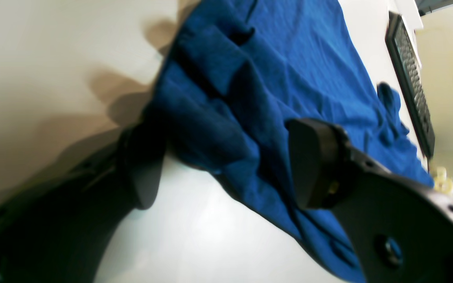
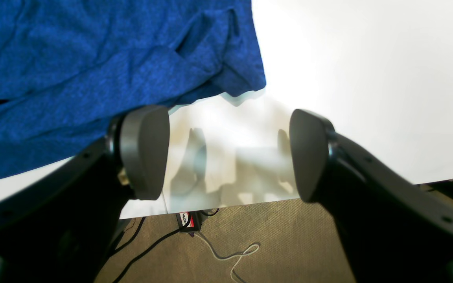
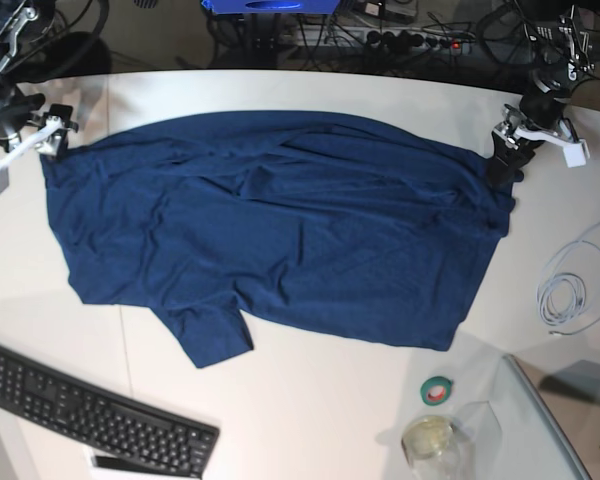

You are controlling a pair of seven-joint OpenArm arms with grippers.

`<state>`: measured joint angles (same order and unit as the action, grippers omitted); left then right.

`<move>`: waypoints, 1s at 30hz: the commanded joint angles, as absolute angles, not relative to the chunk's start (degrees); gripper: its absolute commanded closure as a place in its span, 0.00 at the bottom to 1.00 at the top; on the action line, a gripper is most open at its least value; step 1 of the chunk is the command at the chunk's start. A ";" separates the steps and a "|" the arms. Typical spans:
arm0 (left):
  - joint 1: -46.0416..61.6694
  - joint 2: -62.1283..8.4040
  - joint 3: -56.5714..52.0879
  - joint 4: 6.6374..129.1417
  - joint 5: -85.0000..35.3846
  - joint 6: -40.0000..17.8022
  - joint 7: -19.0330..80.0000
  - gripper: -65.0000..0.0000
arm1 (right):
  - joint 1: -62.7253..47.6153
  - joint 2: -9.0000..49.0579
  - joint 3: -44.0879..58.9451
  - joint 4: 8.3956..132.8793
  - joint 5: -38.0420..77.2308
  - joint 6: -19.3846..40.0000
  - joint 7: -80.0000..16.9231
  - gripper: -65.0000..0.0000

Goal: Layout the t-shirt on the table in an organized manner, then fold the t-shirt properly
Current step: 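Hold the corners and drag the shirt edge along the table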

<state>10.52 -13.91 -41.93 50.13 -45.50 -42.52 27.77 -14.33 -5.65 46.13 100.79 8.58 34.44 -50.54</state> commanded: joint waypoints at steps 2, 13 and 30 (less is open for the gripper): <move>11.47 -14.37 -42.24 49.54 -42.24 -40.00 28.79 0.27 | -14.20 -5.05 46.29 101.58 9.01 34.77 -49.63 0.31; 10.68 -14.46 -42.24 46.20 -42.15 -40.00 28.18 0.27 | -14.11 -5.05 46.29 101.49 9.01 34.77 -49.54 0.31; 9.45 -13.85 -42.15 45.93 -34.95 -40.00 28.44 0.27 | -14.11 -5.05 46.29 101.49 9.01 34.77 -49.71 0.31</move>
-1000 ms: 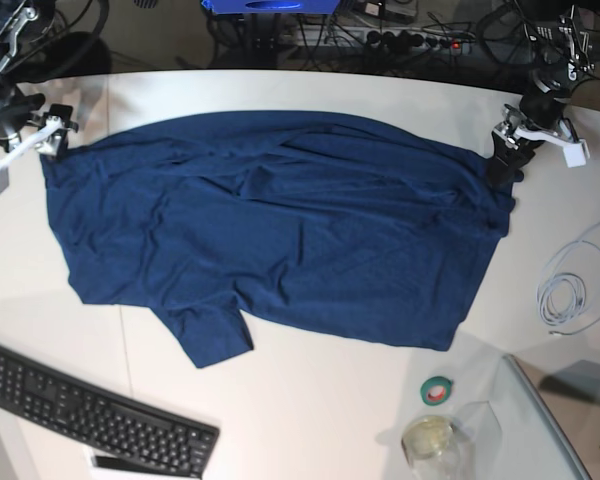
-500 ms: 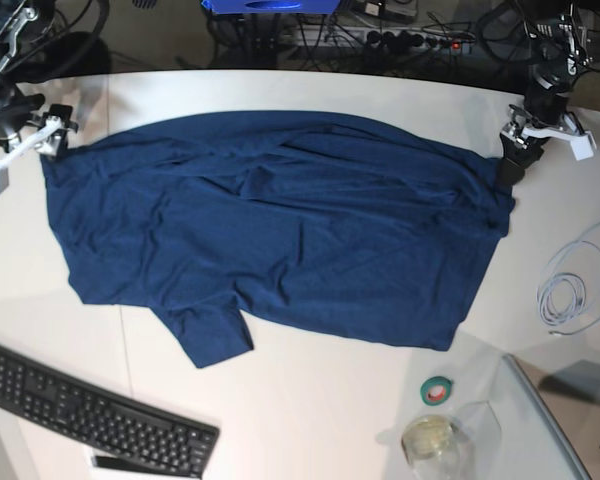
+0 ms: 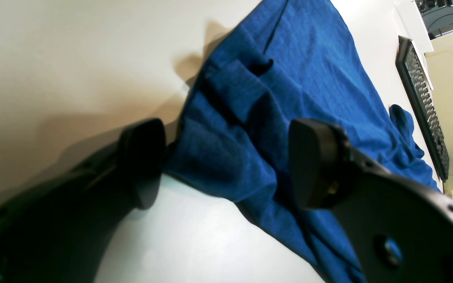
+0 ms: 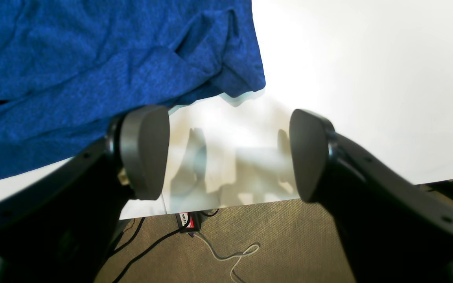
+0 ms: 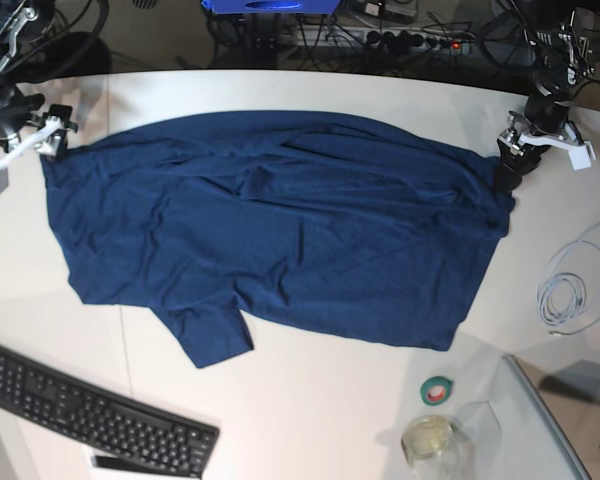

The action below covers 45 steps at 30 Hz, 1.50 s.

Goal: Layout the t-shirt on the table in an organized manner, then fold the t-shirt properly
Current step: 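Hold the corners and drag the shirt edge along the table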

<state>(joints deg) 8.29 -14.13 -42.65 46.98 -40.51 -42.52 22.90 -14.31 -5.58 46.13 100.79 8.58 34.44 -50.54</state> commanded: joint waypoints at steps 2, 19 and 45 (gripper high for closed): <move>9.45 -13.85 -41.98 45.93 -34.95 -40.00 28.70 0.32 | -14.11 -5.05 46.29 101.49 9.01 34.77 -49.71 0.31; 9.63 -13.76 -39.52 45.93 -35.30 -40.00 30.55 0.56 | -14.11 -5.05 46.29 101.49 9.01 34.77 -49.71 0.31; 10.15 -13.93 -38.99 46.02 -34.95 -40.00 30.73 0.88 | -9.19 -5.23 58.77 81.45 25.45 34.95 -47.87 0.30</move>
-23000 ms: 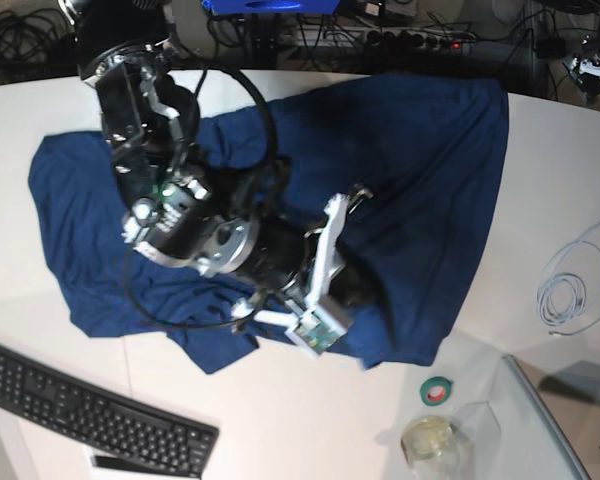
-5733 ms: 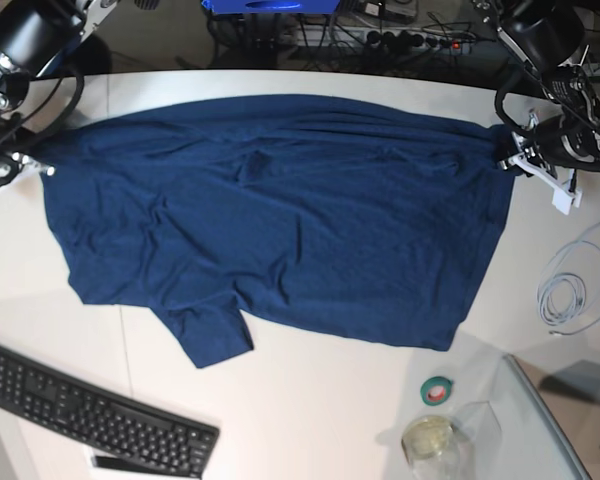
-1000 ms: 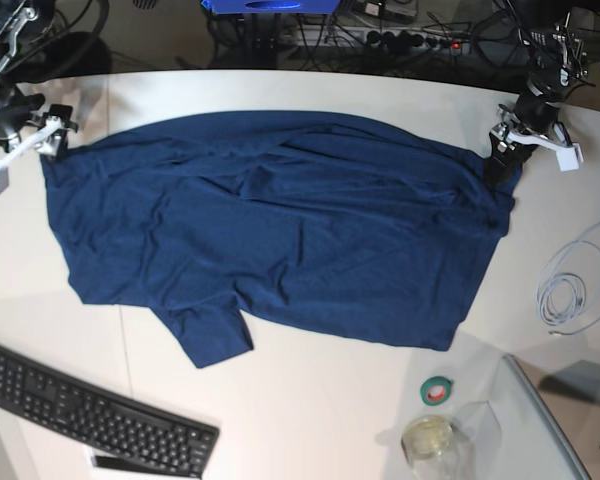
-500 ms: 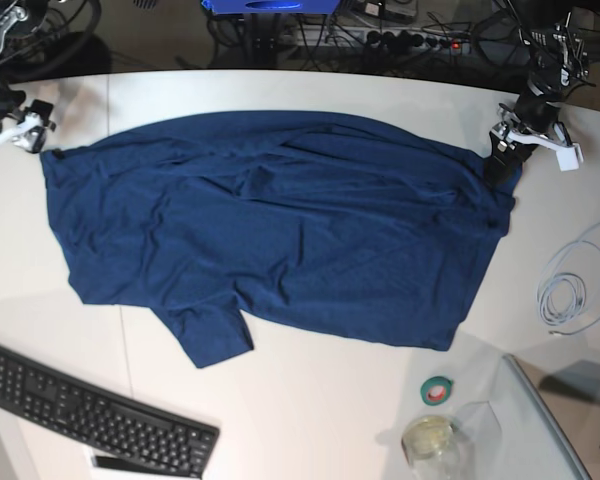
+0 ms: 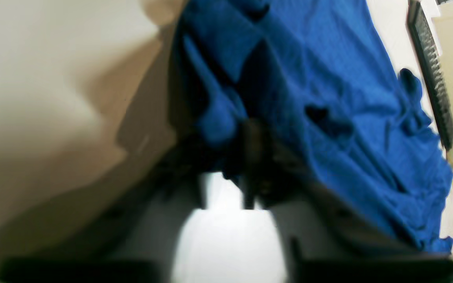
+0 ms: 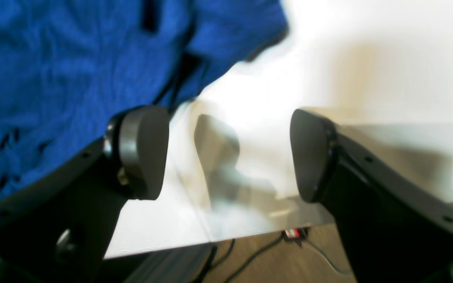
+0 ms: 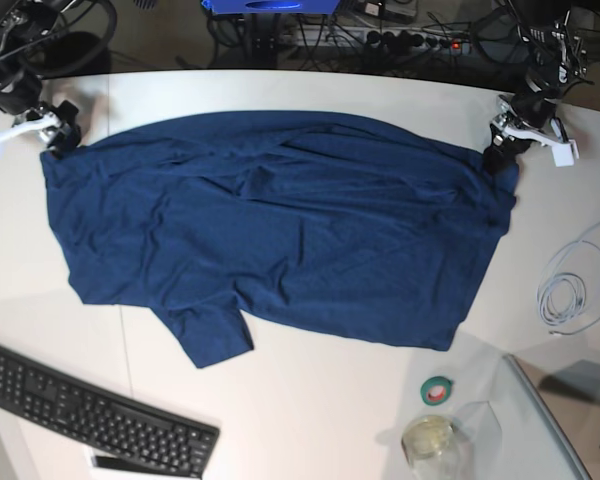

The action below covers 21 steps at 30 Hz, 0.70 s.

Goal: Layout the t-shirt on the table in an organized manner, then fold the t-shirt properly
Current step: 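Hold the corners and drag the shirt edge along the table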

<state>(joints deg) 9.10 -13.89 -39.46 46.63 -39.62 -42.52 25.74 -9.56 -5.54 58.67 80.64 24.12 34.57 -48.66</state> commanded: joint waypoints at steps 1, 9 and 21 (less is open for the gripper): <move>10.24 -13.93 -38.99 46.02 -34.95 -40.00 30.73 0.95 | -9.19 -5.23 58.77 81.36 25.80 34.95 -46.73 0.30; 10.42 -13.93 -38.99 46.02 -34.95 -40.00 30.73 1.00 | -7.52 -0.75 58.42 71.52 32.66 34.95 -43.74 0.30; 10.59 -14.02 -38.99 46.02 -34.95 -40.00 30.73 1.00 | -5.49 1.89 58.42 63.34 32.57 34.95 -44.00 0.44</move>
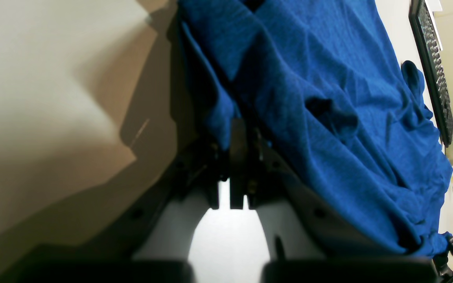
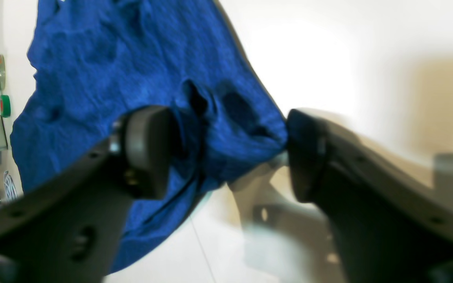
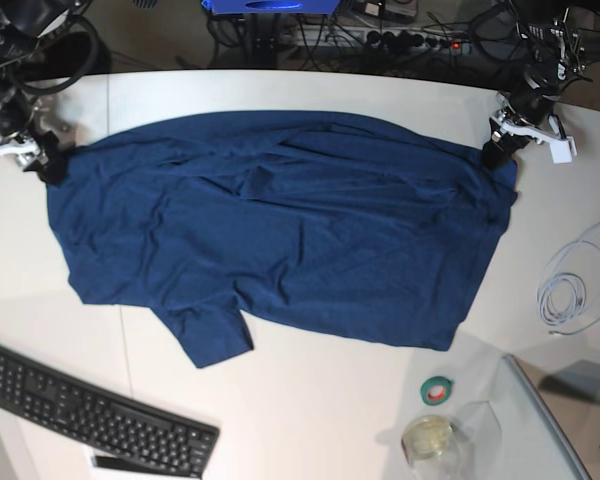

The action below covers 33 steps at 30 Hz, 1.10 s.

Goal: Layout the t-shirt on the table in an organized manner, then fold the t-shirt properly
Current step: 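Hold the corners and drag the shirt edge along the table, then pull the shirt corners apart with both grippers to flatten it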

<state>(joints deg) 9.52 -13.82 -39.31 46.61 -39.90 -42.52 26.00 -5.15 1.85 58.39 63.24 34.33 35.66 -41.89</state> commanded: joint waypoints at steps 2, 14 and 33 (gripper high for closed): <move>10.59 -14.02 -38.99 46.02 -34.95 -40.00 30.81 1.00 | -5.58 1.89 58.42 63.34 32.57 34.95 -44.09 0.52; 10.59 -14.02 -39.43 48.92 -34.95 -40.00 36.97 1.00 | -5.05 2.15 58.51 63.60 32.57 34.86 -47.52 0.99; 13.85 -15.25 -49.98 71.60 -35.03 -40.00 57.71 1.00 | 1.80 4.35 58.77 86.99 32.57 14.73 -69.93 0.99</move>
